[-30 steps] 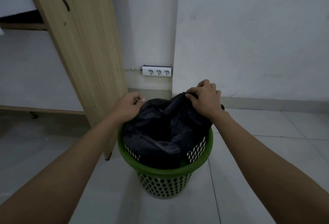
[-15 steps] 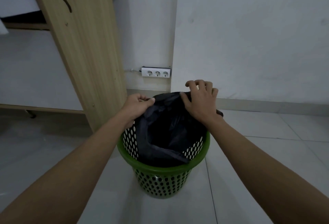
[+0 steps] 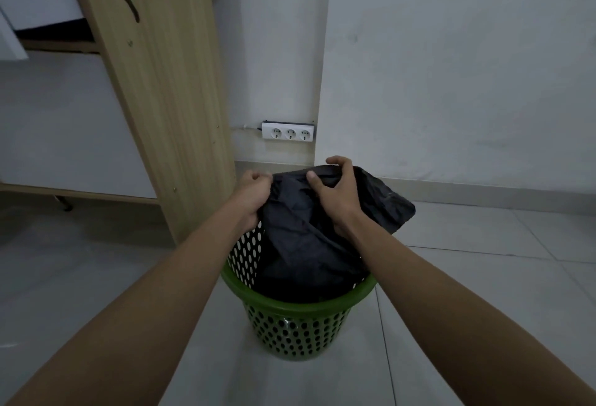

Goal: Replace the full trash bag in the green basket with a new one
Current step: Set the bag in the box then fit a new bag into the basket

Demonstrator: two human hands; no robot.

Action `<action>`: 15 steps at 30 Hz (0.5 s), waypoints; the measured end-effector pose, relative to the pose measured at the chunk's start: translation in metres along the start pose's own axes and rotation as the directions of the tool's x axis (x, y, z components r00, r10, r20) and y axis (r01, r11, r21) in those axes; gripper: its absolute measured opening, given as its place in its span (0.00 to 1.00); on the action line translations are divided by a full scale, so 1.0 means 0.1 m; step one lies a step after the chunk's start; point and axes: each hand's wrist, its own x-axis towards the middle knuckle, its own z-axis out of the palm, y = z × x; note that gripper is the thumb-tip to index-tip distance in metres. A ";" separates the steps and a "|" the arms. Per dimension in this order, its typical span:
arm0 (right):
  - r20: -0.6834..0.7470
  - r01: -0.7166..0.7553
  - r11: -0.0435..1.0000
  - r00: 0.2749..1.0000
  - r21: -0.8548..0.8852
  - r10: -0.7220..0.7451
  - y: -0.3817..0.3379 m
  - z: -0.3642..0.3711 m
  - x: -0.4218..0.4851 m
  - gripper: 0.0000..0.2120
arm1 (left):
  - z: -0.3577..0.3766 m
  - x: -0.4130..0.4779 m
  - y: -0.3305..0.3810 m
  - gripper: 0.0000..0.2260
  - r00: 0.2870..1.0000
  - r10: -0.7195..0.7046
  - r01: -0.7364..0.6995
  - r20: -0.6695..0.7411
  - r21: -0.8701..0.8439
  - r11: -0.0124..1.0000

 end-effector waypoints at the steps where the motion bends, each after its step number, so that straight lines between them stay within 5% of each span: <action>1: 0.025 0.032 0.999 0.999 -0.044 -0.031 0.01 -0.04 0.00 0.16 | -0.02 0.04 -0.02 0.03 0.996 0.047 -0.042 -0.075 0.062 0.997; 5: 0.122 0.070 0.982 0.991 -0.173 -0.049 0.05 -0.29 0.04 0.08 | -0.22 0.17 -0.10 0.08 0.946 0.193 -0.103 -0.263 0.318 0.942; 9: 0.180 -0.095 0.972 0.975 -0.214 0.135 0.05 -0.66 0.05 0.08 | -0.56 0.23 -0.23 0.19 0.924 0.271 -0.088 -0.269 0.542 0.836; 15: -0.064 -0.198 0.904 0.980 -0.378 0.187 0.05 -1.11 0.10 0.09 | -0.99 0.29 -0.41 0.14 0.934 0.179 0.070 -0.310 0.650 0.757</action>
